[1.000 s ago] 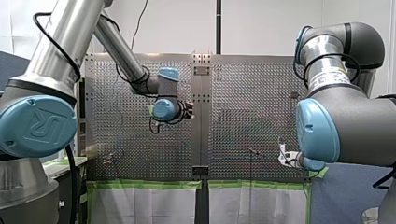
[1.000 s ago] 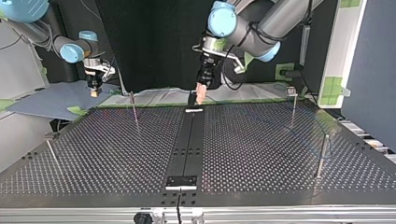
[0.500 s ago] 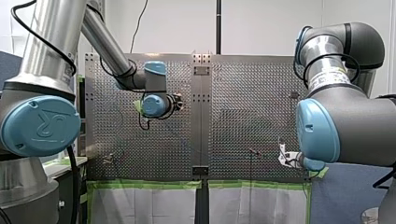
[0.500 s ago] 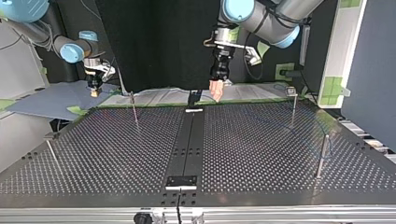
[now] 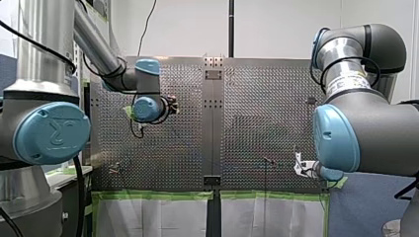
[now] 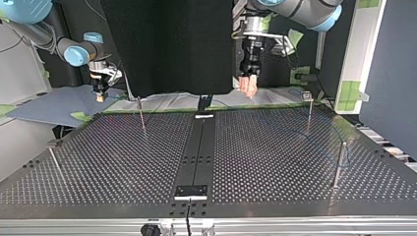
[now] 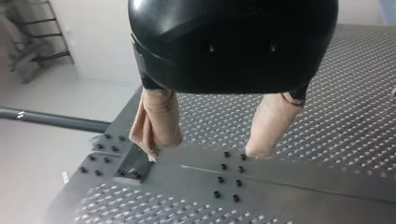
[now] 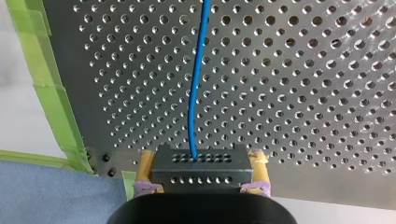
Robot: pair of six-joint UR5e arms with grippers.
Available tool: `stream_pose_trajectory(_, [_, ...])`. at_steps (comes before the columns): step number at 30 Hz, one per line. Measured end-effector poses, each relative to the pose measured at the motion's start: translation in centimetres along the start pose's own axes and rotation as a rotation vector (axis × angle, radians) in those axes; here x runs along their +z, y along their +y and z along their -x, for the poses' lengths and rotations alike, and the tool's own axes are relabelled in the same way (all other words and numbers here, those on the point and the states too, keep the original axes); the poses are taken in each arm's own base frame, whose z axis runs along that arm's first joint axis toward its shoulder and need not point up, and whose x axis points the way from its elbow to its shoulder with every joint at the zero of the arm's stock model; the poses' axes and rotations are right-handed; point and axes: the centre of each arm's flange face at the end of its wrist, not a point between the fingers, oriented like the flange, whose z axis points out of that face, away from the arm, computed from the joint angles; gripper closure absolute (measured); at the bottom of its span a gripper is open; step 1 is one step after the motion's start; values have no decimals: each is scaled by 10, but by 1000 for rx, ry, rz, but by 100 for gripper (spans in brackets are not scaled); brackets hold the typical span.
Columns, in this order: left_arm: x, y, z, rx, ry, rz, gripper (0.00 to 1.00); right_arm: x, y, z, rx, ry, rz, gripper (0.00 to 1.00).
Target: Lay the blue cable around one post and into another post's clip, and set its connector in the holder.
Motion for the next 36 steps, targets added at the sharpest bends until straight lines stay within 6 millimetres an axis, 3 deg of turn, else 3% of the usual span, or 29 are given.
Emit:
stream_pose_trajectory(7, [9, 24, 19, -77, -56, 47, 0, 0, -1, 0, 0, 1, -2, 100])
stream_pose_trajectory(24, [39, 87, 37, -177, -150, 197, 0, 0, -5, 0, -1, 0, -8, 100])
stream_pose_trajectory(36, [85, 139, 46, -184, -190, 298, 0, 0, -10, 1, -2, -5, -15, 100])
